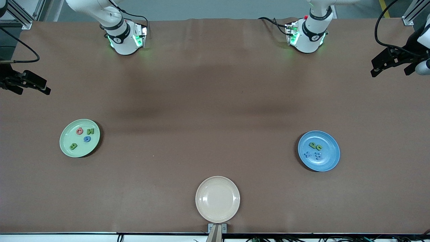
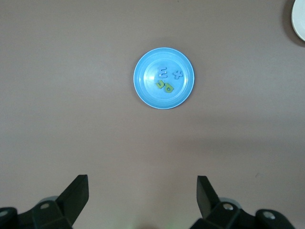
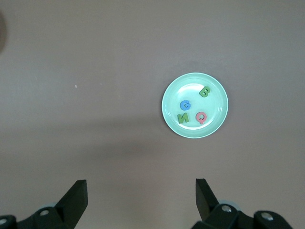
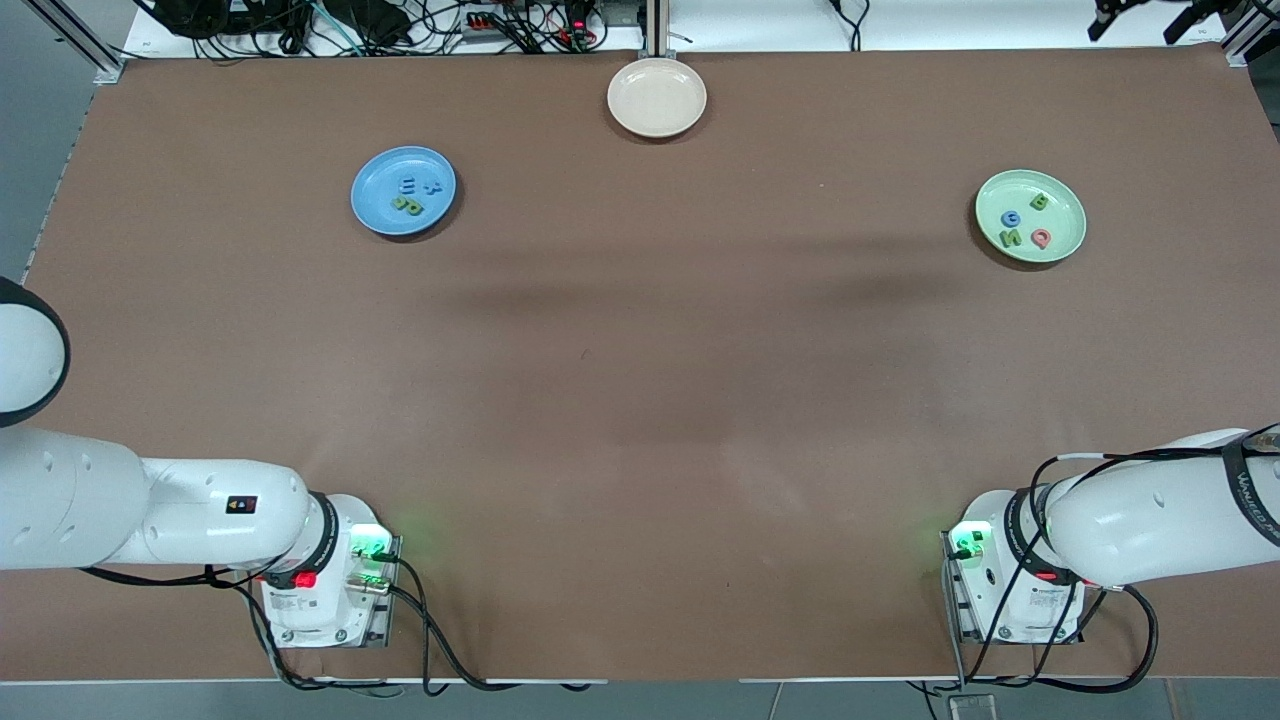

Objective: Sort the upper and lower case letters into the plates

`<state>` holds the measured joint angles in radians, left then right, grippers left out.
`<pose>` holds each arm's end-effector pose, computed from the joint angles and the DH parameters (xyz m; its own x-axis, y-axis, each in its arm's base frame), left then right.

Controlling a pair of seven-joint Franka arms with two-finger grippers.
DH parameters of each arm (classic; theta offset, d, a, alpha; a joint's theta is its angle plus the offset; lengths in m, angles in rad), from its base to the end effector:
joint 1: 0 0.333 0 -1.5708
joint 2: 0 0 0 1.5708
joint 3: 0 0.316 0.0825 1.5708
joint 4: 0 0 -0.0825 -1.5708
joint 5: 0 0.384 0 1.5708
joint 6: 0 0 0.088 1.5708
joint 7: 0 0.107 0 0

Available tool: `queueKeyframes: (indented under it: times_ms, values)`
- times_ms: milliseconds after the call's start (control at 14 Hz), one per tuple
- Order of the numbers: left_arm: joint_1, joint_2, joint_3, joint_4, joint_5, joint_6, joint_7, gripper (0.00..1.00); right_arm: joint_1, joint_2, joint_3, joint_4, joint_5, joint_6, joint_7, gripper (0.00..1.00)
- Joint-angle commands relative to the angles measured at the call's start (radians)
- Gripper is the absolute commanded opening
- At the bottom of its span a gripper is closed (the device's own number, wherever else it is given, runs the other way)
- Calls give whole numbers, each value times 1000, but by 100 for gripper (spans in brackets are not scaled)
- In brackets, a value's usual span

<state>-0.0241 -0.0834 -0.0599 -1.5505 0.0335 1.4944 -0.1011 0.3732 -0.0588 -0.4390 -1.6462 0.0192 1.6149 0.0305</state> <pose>0.5186 -0.0414 0.6720 0.9993 0.0197 0.0309 0.0208 -0.9992 -0.0354 0.5401 -0.0405 0.6218 0.9951 -0.0968 0.0205 -0.0958 -0.9944 -0.0448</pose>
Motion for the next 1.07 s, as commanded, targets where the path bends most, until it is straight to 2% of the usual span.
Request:
queueKeyframes:
  times_ms: [0,214,1000]
  values:
    - [1,13,3,24,-3,-5,11,100,4,7,-4,43,-19,-18,58,100]
    - [0,13,3,24,2,-6,9,100,-3,25,-6,83,-16,-18,63,100]
    - [0,11,2,21,42,-13,17,100,0,57,-4,100,-16,-7,60,100]
